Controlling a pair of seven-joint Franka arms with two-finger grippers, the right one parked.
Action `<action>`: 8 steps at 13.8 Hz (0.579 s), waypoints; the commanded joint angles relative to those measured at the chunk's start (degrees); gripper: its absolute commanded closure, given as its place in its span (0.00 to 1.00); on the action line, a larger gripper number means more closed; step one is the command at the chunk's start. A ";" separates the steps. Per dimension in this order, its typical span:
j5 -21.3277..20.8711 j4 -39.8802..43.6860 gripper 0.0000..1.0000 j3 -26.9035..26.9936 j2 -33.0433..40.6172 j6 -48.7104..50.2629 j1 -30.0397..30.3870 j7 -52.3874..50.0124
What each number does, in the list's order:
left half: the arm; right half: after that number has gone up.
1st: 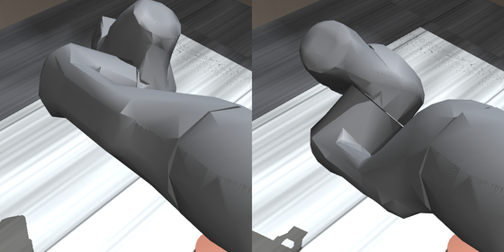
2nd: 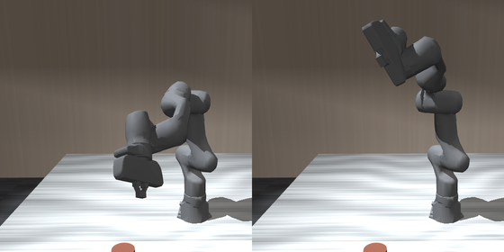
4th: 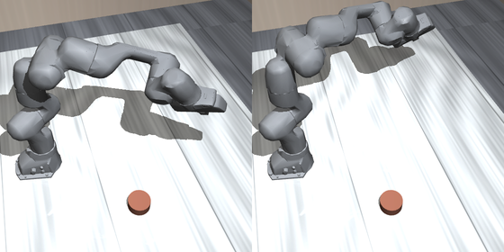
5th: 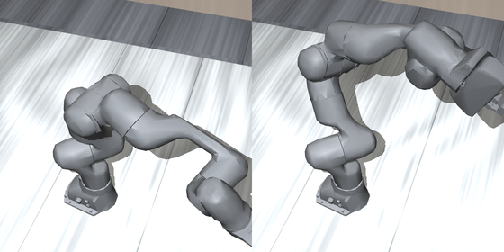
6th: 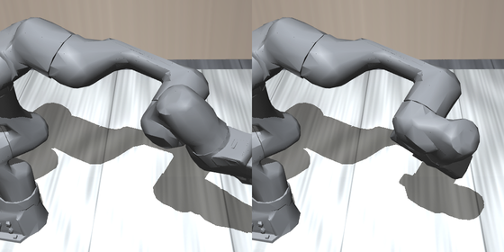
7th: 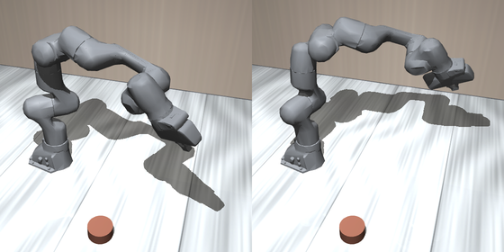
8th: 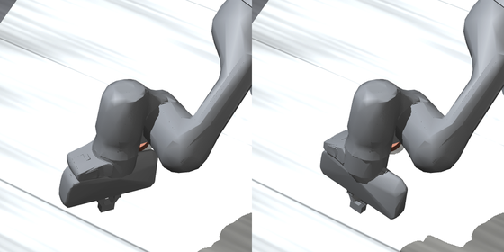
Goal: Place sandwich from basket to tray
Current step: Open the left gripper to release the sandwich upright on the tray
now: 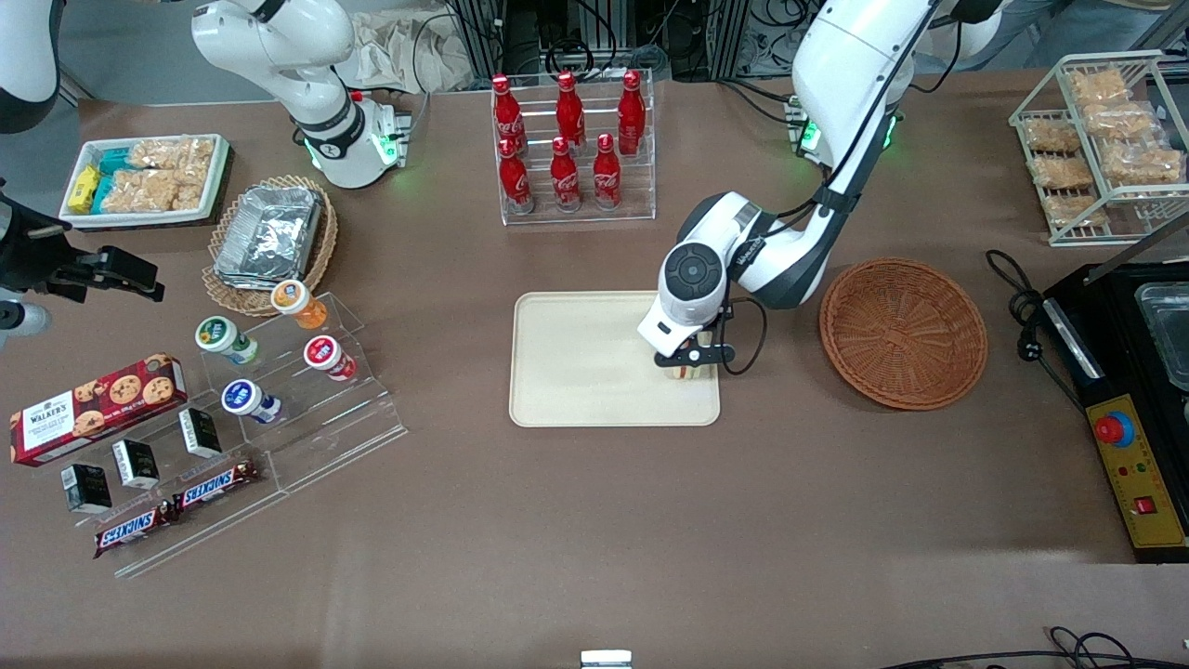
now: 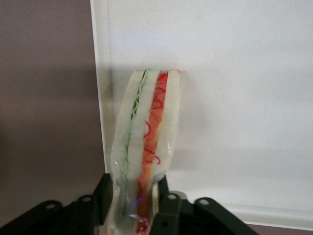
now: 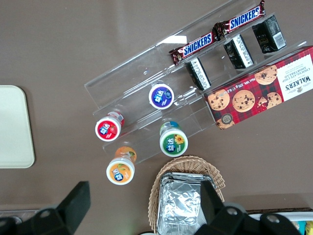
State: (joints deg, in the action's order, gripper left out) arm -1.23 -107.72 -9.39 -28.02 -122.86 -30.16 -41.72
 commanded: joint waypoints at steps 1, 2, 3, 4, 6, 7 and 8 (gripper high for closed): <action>-0.88 1.11 0.00 0.07 -0.11 0.25 -0.33 -1.08; -0.88 1.54 0.00 0.07 -0.02 0.51 -0.34 -1.17; -0.88 1.89 0.00 0.07 0.07 0.69 -0.16 -1.17; -0.79 2.33 0.00 0.07 0.24 1.39 -0.16 -1.26; -0.01 7.14 0.00 0.07 -0.02 7.33 -0.07 -1.17; 0.09 10.04 0.00 0.07 -0.11 11.46 0.10 -0.91; 0.17 12.33 0.00 0.24 0.15 14.03 0.19 -0.91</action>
State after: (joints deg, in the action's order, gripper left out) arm -1.18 -100.87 -9.35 -27.92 -114.74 -30.08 -41.85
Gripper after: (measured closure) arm 0.000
